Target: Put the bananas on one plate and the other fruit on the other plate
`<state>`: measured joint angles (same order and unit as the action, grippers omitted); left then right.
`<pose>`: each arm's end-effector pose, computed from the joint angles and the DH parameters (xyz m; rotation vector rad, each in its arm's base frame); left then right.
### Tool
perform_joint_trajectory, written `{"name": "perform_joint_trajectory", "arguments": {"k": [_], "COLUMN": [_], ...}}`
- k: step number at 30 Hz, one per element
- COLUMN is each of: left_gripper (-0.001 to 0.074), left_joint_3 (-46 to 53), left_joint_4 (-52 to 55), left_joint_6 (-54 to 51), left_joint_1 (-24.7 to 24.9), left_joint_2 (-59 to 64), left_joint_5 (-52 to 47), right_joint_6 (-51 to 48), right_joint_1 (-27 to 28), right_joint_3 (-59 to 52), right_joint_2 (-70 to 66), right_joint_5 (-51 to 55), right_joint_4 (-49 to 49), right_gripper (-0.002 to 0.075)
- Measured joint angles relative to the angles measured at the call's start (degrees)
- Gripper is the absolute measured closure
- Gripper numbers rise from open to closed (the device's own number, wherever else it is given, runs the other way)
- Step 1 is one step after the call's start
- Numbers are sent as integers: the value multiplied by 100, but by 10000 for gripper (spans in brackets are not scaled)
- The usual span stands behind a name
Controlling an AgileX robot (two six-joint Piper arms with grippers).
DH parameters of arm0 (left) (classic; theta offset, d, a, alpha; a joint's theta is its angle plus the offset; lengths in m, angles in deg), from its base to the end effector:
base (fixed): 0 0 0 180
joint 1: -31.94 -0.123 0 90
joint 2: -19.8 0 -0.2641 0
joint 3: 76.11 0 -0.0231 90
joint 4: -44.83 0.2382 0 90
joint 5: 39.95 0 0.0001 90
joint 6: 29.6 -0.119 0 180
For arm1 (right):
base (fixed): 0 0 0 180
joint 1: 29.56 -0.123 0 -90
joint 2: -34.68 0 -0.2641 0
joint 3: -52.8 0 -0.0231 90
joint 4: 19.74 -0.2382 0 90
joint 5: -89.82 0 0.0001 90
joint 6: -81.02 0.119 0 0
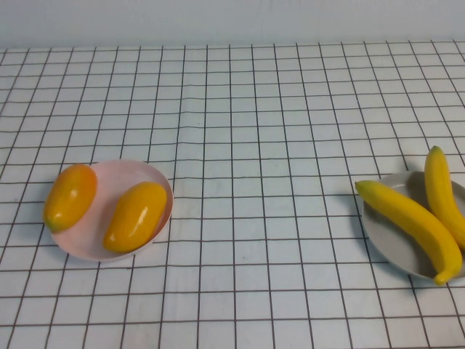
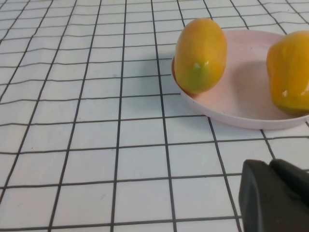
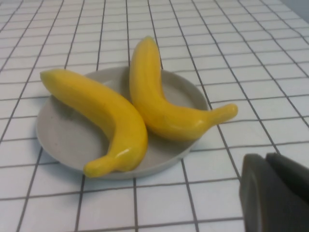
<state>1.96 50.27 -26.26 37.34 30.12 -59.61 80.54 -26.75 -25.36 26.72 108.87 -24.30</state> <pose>0.0907 -0.0048 0.1633 0.0962 1.8818 -0.0132 0.0894 -0.0013 0.1676 0.0881 1.8325 0.0363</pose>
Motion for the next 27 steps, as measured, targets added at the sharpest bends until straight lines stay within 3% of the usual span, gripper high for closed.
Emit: {"name": "perform_joint_trajectory", "arguments": {"k": [27], "left_gripper": [739], "left_joint_3": [0], "left_joint_4": [0], "left_joint_6": [0], "left_joint_1": [0], "left_joint_2": [0], "left_joint_5": [0], "right_joint_6": [3], "right_joint_1": [14], "right_joint_3": [-11], "right_joint_2": [9], "right_joint_5": [234], "right_joint_4": [-151], "right_gripper": [742]}}
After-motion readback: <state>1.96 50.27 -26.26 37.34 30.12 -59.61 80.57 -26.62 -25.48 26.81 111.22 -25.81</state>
